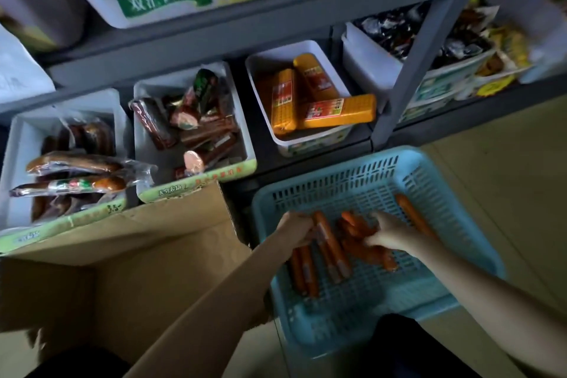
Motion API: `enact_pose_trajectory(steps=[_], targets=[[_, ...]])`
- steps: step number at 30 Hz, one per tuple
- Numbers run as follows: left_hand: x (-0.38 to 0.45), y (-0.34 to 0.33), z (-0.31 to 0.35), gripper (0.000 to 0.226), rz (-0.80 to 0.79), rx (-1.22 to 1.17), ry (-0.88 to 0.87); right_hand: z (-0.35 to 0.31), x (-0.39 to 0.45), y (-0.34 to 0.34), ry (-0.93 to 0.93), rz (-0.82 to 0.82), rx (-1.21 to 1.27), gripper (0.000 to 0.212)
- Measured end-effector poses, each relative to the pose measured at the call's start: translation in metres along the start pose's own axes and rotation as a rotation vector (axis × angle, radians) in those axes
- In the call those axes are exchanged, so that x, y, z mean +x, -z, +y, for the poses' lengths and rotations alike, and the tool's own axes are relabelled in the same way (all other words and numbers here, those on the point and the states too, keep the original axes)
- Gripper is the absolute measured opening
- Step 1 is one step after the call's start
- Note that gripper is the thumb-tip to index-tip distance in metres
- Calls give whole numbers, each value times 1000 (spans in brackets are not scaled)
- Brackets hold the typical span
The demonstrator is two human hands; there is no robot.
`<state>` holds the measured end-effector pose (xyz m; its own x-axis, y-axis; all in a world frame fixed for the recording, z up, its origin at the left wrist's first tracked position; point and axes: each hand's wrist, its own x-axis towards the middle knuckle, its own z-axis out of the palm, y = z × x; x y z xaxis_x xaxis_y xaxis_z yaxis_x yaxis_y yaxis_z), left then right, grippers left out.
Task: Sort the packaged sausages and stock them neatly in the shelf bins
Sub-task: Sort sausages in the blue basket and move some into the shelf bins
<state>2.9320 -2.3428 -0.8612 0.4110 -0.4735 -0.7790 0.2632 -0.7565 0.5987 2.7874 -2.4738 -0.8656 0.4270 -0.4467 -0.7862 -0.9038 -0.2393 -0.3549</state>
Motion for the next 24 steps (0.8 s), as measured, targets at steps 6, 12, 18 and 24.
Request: enact_pose_trajectory(steps=[6, 12, 18, 24], targets=[[-9, 34, 27, 35, 155, 472, -359, -38, -21, 36, 148, 79, 25, 62], [-111, 77, 113, 37, 427, 405, -1317, -111, -96, 106, 812, 667, 183, 45], [-208, 163, 215, 37, 779, 268, -1605, -212, -195, 190, 1357, 866, 368, 39], [-187, 242, 292, 59, 836, 1031, -973, -312, -187, 245, 1225, 726, -204, 38]])
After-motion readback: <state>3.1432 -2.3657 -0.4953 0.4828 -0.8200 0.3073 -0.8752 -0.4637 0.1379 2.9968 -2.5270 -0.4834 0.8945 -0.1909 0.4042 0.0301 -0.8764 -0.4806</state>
